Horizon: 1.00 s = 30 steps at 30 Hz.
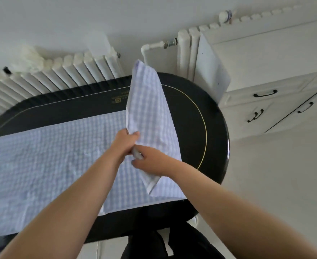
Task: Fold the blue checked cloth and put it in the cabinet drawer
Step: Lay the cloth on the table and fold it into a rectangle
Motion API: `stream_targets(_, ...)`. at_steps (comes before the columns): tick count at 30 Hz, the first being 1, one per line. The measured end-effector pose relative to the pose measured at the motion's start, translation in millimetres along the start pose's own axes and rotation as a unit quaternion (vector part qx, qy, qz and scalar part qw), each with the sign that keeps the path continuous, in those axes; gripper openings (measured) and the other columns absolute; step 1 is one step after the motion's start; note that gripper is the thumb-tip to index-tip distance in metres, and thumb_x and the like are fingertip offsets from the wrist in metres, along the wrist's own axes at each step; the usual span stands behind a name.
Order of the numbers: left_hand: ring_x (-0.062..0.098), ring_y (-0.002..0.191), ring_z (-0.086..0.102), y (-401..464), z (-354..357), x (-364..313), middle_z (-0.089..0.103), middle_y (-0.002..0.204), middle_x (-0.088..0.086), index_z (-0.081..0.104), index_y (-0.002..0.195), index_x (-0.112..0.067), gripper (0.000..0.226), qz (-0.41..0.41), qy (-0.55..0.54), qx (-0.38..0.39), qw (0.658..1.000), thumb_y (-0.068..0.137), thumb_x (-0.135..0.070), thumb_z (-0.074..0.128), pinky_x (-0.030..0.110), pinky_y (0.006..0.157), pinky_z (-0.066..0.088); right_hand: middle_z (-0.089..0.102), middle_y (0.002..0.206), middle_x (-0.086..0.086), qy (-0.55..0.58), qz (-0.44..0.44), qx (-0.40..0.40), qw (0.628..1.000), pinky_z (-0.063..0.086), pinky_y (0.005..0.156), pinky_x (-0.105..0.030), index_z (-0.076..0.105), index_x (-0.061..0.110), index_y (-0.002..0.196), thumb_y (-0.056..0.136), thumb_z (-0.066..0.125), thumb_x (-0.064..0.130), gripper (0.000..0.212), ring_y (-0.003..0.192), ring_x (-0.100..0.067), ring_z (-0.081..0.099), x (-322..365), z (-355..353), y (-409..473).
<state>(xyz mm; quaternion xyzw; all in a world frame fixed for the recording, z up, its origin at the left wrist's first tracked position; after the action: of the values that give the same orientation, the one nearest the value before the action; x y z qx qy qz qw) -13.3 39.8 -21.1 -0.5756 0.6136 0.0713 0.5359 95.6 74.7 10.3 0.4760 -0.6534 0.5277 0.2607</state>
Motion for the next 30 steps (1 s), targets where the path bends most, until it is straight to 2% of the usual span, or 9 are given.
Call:
stream_targets(4, 0.033, 0.090, 0.060, 9, -94, 52, 0.063, 0.101, 0.014, 0.056, 0.110, -0.009, 0.022, 0.051, 0.115, -0.120, 0.985, 0.096, -0.022, 0.047, 0.035, 0.074, 0.046, 0.065, 0.091, 0.002, 0.095, 0.047, 0.010, 0.994, 0.053, 0.066, -0.026, 0.025, 0.030, 0.146, 0.093, 0.051, 0.043, 0.061, 0.067, -0.012, 0.058, -10, 36, 22)
stream_targets(7, 0.033, 0.083, 0.053, 4, -163, 97, 0.060, 0.096, 0.018, 0.050, 0.105, -0.003, 0.023, 0.054, 0.178, -0.205, 0.961, 0.099, -0.022, 0.040, 0.035, 0.068, 0.036, 0.068, 0.098, 0.001, 0.110, 0.097, -0.064, 0.987, 0.053, 0.071, -0.028, 0.026, 0.026, 0.146, 0.095, 0.048, 0.040, 0.057, 0.071, -0.012, 0.060, -26, 35, 41)
stream_targets(11, 0.042, 0.106, 0.056, 4, -232, 151, 0.057, 0.127, 0.022, 0.039, 0.138, -0.007, 0.041, 0.022, 0.173, -0.236, 0.956, 0.102, -0.027, 0.033, 0.041, 0.076, 0.041, 0.063, 0.110, 0.002, 0.098, 0.158, -0.162, 0.969, 0.053, 0.073, -0.032, 0.031, 0.023, 0.144, 0.096, 0.046, 0.034, 0.052, 0.076, -0.011, 0.060, -46, 40, 66)
stream_targets(15, 0.037, 0.123, 0.050, 14, -293, 211, 0.052, 0.138, 0.013, 0.039, 0.142, -0.010, 0.046, -0.065, 0.142, -0.257, 0.954, 0.101, -0.032, 0.037, 0.043, 0.090, 0.042, 0.034, 0.146, -0.006, -0.003, 0.253, -0.278, 0.927, 0.048, 0.093, -0.040, 0.036, 0.025, 0.142, 0.094, 0.046, 0.040, 0.052, 0.120, -0.025, 0.047, -77, 41, 81)
stream_targets(17, 0.039, 0.101, 0.060, 26, -312, 238, 0.065, 0.110, 0.018, 0.058, 0.113, -0.002, 0.034, -0.084, 0.136, -0.248, 0.955, 0.099, -0.029, 0.043, 0.042, 0.078, 0.046, 0.026, 0.149, -0.010, 0.007, 0.318, -0.282, 0.905, 0.041, 0.101, -0.045, 0.028, 0.024, 0.147, 0.094, 0.045, 0.043, 0.058, 0.130, -0.032, 0.036, -98, 56, 85)
stream_targets(20, 0.032, 0.069, 0.055, 46, -321, 266, 0.059, 0.077, 0.015, 0.057, 0.086, -0.003, 0.025, -0.122, 0.157, -0.207, 0.958, 0.096, -0.024, 0.048, 0.038, 0.066, 0.044, 0.036, 0.141, -0.013, 0.052, 0.390, -0.260, 0.882, 0.048, 0.088, -0.042, 0.026, 0.016, 0.145, 0.092, 0.048, 0.044, 0.064, 0.119, -0.032, 0.048, -119, 85, 90)
stream_targets(23, 0.039, 0.100, 0.059, 62, -310, 284, 0.062, 0.110, 0.020, 0.058, 0.117, -0.001, 0.038, -0.159, 0.150, -0.151, 0.964, 0.092, -0.030, 0.056, 0.039, 0.083, 0.046, 0.056, 0.102, -0.008, 0.088, 0.402, -0.293, 0.863, 0.043, 0.057, -0.031, 0.044, 0.009, 0.127, 0.090, 0.057, 0.032, 0.046, 0.082, -0.023, 0.058, -124, 92, 90)
stream_targets(26, 0.039, 0.105, 0.060, 76, -300, 297, 0.064, 0.116, 0.019, 0.057, 0.121, -0.002, 0.050, -0.172, 0.137, -0.134, 0.966, 0.086, -0.036, 0.063, 0.040, 0.087, 0.050, 0.054, 0.072, -0.004, 0.120, 0.362, -0.339, 0.860, 0.039, 0.050, -0.028, 0.059, 0.005, 0.102, 0.090, 0.056, 0.026, 0.024, 0.059, -0.019, 0.052, -123, 85, 88)
stream_targets(30, 0.028, 0.073, 0.058, 76, -262, 271, 0.060, 0.075, 0.014, 0.057, 0.077, -0.007, 0.015, -0.118, 0.078, -0.096, 0.985, 0.089, -0.014, 0.063, 0.035, 0.068, 0.044, 0.058, 0.080, -0.003, 0.089, 0.355, -0.428, 0.826, 0.042, 0.053, -0.030, 0.058, 0.014, 0.101, 0.092, 0.052, 0.029, 0.019, 0.066, -0.020, 0.057, -118, 31, 58)
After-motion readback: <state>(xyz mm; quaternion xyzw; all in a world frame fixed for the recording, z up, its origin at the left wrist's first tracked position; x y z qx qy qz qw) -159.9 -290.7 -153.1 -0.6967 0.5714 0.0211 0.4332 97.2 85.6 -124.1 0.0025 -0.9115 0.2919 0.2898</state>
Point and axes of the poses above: each hand's wrist, its own y-axis towards the middle knuckle, its own z-axis out of the palm, x = y × z, the point moved 9 cm from there along y, towards the middle knuckle
